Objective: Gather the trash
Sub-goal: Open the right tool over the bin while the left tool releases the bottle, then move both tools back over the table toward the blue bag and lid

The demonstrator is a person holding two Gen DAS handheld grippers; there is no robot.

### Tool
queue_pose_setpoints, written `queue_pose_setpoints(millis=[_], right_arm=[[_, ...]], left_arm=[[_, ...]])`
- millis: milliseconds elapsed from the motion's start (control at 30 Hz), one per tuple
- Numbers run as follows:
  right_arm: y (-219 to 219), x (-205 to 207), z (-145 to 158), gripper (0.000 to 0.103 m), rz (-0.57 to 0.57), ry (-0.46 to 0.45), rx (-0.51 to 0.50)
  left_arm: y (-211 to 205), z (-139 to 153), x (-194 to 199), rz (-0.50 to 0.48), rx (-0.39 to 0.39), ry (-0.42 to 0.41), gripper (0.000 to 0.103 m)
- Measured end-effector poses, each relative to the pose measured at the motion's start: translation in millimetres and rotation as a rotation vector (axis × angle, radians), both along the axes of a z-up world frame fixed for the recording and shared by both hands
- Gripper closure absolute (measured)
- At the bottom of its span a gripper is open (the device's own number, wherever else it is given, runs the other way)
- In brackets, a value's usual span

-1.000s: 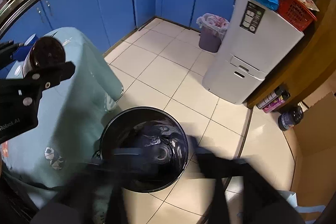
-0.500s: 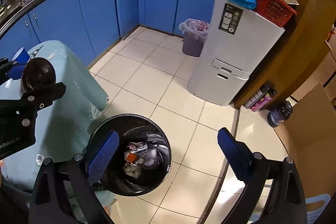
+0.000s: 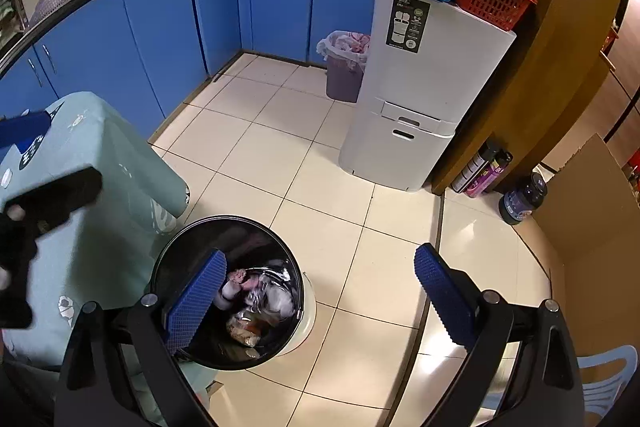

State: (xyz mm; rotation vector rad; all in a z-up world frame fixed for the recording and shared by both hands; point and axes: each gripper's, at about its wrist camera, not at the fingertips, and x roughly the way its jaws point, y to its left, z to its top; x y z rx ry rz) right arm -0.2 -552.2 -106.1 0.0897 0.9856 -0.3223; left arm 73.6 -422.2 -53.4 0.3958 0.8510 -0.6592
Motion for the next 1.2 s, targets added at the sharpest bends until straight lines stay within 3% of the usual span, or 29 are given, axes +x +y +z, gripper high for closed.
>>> queue_pose_setpoints(millis=[533, 900, 1100, 1200], right_arm=[[29.7, 16.9, 6.6, 0.01, 0.071, -0.014, -0.003], [88.9, 46.4, 22.6, 0.01, 0.203, -0.04, 0.007], [148.4, 70.5, 28.8, 0.01, 0.325, -0.049, -0.005], [174.2, 81.8, 31.0, 0.012, 0.368, -0.052, -0.012]], left_arm=[[41.6, 5.2, 10.3, 0.092, 0.011, -0.028, 0.004], [125.1, 12.8, 32.1, 0.262, -0.004, -0.025, 0.008], [188.7, 10.6, 43.1, 0.375, 0.006, -0.019, 0.023], [223.1, 6.7, 48.8, 0.429, 0.011, -0.001, 0.035]])
